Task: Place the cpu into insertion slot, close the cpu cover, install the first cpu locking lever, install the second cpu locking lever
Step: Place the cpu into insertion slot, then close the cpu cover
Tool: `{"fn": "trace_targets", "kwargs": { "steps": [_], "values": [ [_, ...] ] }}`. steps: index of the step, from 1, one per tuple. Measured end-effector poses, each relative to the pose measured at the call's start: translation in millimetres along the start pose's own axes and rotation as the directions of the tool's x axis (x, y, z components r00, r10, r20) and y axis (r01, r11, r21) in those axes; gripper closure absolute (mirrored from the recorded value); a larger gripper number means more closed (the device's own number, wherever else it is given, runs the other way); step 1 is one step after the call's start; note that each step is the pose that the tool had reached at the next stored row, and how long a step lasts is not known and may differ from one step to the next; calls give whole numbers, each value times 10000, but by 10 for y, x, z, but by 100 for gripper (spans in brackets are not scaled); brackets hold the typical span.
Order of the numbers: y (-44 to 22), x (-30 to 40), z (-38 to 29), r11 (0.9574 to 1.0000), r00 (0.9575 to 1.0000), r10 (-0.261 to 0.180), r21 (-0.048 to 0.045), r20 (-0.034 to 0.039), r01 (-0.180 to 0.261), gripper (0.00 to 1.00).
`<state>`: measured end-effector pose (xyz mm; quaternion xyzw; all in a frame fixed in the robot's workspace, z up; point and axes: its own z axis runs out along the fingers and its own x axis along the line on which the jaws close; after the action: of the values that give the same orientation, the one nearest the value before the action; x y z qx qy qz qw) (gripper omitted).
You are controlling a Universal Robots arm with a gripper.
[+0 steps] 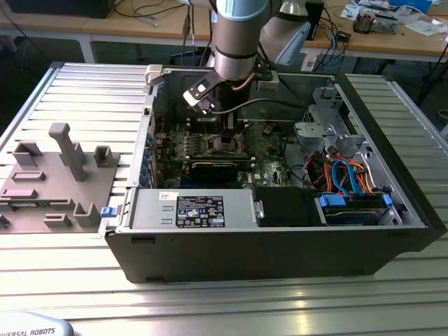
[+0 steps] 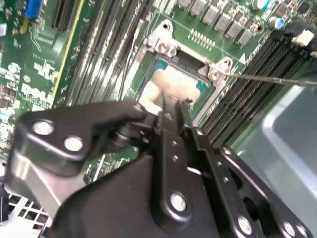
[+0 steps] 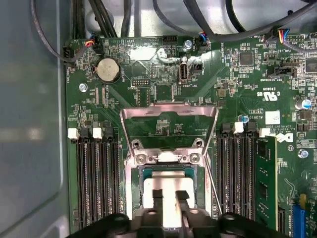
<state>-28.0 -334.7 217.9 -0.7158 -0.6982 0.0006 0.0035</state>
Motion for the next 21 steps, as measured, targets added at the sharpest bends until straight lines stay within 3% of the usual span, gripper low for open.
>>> {"fn": "trace_targets", "kwargs": {
  "steps": [1,2,11,14,21],
  "values": [
    [0,0,-33,10000,10000,-11,-1,-2,11,83],
    [-1,0,-124,10000,10000,-36,0,-2,36,89],
    [-4,2,-512,9999,9999,-116,0,-2,116,89],
    [-4,2,-564,9999,9999,-117,0,-1,117,89],
    [-4,2,-567,9999,9999,-116,0,-2,116,89]
  ]
}}
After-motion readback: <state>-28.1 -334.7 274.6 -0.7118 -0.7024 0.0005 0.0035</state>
